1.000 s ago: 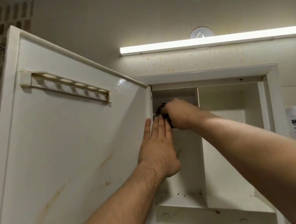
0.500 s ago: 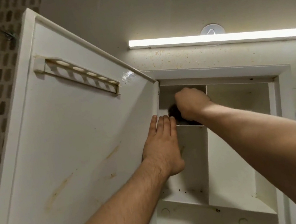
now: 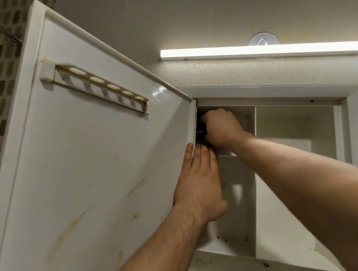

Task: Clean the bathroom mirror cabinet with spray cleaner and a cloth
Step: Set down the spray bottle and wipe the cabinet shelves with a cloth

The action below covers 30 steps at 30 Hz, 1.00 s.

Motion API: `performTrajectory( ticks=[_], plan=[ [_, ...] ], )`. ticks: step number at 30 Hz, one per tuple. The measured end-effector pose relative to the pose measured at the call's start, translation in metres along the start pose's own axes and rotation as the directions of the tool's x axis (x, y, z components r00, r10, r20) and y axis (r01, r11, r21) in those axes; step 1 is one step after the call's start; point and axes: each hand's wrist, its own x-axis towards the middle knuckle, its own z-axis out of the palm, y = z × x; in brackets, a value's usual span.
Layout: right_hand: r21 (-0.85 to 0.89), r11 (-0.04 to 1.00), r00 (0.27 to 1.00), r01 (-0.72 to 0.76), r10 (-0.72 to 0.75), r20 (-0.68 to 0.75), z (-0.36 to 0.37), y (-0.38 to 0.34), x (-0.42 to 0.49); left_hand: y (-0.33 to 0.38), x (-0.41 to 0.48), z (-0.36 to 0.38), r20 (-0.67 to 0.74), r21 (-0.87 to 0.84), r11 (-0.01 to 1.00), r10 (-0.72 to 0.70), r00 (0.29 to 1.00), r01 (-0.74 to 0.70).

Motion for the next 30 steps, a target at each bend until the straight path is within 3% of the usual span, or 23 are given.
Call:
performTrajectory(
  ticks=[2, 4, 8, 10, 13, 15, 17, 21, 23, 26, 30],
  plan=[
    [0.032, 0.995, 0.965, 0.090, -0.095, 0.245, -0.003, 0.008, 0.000, -0.001, -0.002, 0.000, -0.039, -0.042, 0.999, 0.002, 0.999, -0.004],
    [0.013, 0.990, 0.916, 0.143, -0.138, 0.376, -0.007, 0.010, -0.003, -0.003, -0.003, -0.004, -0.059, -0.074, 0.997, 0.016, 0.998, -0.020],
    [-0.363, 0.879, 0.941, 0.310, -0.228, 0.252, -0.024, 0.010, 0.002, -0.002, -0.005, -0.004, -0.078, -0.092, 0.995, 0.017, 0.997, -0.024],
    [-0.507, 0.803, 0.950, 0.312, -0.248, 0.192, -0.024, 0.014, -0.007, -0.002, -0.005, -0.002, -0.091, -0.091, 0.996, 0.014, 0.996, -0.022],
    [-0.629, 0.702, 0.925, 0.334, -0.115, 0.363, -0.022, 0.013, -0.024, -0.002, -0.004, -0.003, -0.106, -0.100, 0.995, 0.010, 0.994, -0.021],
    [-0.595, 0.729, 0.881, 0.338, -0.023, 0.472, -0.037, 0.013, -0.022, -0.002, -0.004, -0.004, -0.097, -0.109, 0.994, 0.014, 0.995, -0.025],
    [-0.542, 0.797, 0.889, 0.267, 0.014, 0.459, -0.054, 0.014, -0.017, -0.001, -0.005, -0.003, -0.101, -0.092, 0.996, 0.001, 0.995, -0.010],
    [-0.613, 0.746, 0.913, 0.262, 0.014, 0.408, -0.040, 0.006, -0.023, -0.001, -0.003, -0.002, -0.097, -0.084, 0.996, -0.002, 0.995, -0.006],
    [-0.524, 0.826, 0.882, 0.210, 0.071, 0.465, -0.033, 0.002, -0.020, -0.001, -0.002, 0.000, -0.079, -0.060, 0.998, -0.005, 0.997, 0.001],
    [-0.254, 0.966, 0.891, 0.045, 0.076, 0.448, -0.030, 0.005, -0.013, -0.002, -0.003, 0.003, -0.041, -0.032, 0.999, -0.007, 0.999, 0.006],
    [-0.088, 0.995, 0.902, 0.045, -0.002, 0.432, -0.022, 0.009, -0.023, 0.001, -0.004, 0.006, 0.006, 0.011, 1.000, -0.018, 1.000, 0.017]
  ],
)
